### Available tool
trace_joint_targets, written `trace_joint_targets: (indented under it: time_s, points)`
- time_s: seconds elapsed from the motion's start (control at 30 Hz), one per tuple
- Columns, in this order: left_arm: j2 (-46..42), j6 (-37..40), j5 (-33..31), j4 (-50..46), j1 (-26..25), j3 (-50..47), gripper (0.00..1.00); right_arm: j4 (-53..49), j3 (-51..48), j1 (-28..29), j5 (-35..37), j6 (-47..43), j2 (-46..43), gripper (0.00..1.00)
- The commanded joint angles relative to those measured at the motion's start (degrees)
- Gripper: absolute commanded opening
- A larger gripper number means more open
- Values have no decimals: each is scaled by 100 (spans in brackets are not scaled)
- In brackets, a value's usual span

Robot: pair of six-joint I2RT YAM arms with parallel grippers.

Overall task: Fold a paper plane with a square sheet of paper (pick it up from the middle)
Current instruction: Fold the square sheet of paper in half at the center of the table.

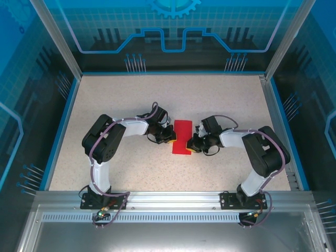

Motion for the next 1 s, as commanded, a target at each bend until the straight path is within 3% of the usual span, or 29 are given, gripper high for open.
trace_joint_targets:
  time_s: [0.0, 0.3, 0.5, 0.7, 0.97]
  points:
    - [566, -47, -915, -1059, -96, -469, 0, -395, -97, 82, 26, -145, 81, 9]
    - [573, -50, -928, -1049, -95, -484, 0, -1085, -415, 53, 225, -536, -317, 9]
    - [561, -48, -923, -1055, -96, -469, 0, -1046, 155, 88, 203, -620, -614, 9]
    - [575, -48, -910, -1085, -96, -423, 0, -929, 935, 185, 159, -753, -101, 9]
    - [596, -48, -909, -1109, -111, -373, 0, -857, 1095, 396, 158, -729, 602, 9]
